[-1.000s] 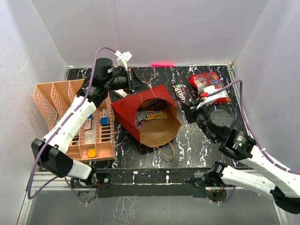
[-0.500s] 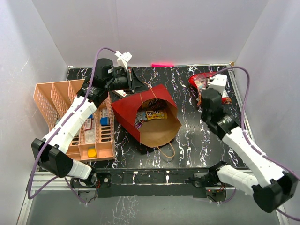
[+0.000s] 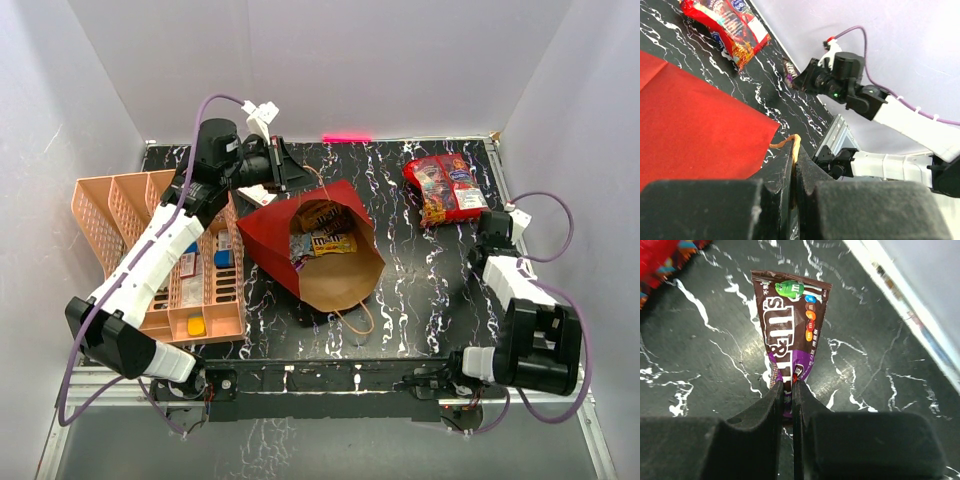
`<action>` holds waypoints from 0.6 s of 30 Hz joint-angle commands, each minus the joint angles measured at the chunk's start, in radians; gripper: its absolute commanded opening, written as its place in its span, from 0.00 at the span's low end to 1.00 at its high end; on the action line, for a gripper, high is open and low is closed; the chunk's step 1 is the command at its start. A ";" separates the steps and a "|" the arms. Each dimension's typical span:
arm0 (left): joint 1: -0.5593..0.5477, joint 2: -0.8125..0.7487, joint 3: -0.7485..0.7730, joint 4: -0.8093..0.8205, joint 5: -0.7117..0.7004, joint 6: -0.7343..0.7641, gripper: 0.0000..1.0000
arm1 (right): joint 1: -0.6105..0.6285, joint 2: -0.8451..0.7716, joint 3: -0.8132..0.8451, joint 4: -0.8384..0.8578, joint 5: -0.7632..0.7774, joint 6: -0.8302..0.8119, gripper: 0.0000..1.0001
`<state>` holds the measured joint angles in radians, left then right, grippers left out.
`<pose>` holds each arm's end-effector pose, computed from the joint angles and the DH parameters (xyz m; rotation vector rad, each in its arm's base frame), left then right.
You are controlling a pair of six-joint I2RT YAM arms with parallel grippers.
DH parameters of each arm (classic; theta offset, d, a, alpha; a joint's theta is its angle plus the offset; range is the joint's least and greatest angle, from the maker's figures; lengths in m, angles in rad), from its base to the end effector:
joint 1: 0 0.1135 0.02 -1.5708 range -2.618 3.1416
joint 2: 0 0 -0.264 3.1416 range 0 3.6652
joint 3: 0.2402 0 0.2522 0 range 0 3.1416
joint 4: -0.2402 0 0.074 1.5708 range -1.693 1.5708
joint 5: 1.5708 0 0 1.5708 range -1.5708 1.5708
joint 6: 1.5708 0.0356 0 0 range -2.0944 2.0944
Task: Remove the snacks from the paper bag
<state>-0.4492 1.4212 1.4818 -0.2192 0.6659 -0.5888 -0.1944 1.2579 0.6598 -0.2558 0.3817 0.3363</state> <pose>0.2807 -0.1597 0.4332 0.4066 1.8443 -1.3102 0.2381 -0.0604 0.1956 0.7886 2.2464 -0.3946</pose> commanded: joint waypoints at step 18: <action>-0.005 -0.048 0.078 -0.067 -0.028 0.066 0.00 | -0.031 -0.224 0.078 -0.018 -0.388 -0.039 0.85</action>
<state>-0.4492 1.4212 1.5833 -0.2874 0.6418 -0.5472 -0.2192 1.1175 0.6491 -0.2157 0.1429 0.3656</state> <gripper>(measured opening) 0.009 0.852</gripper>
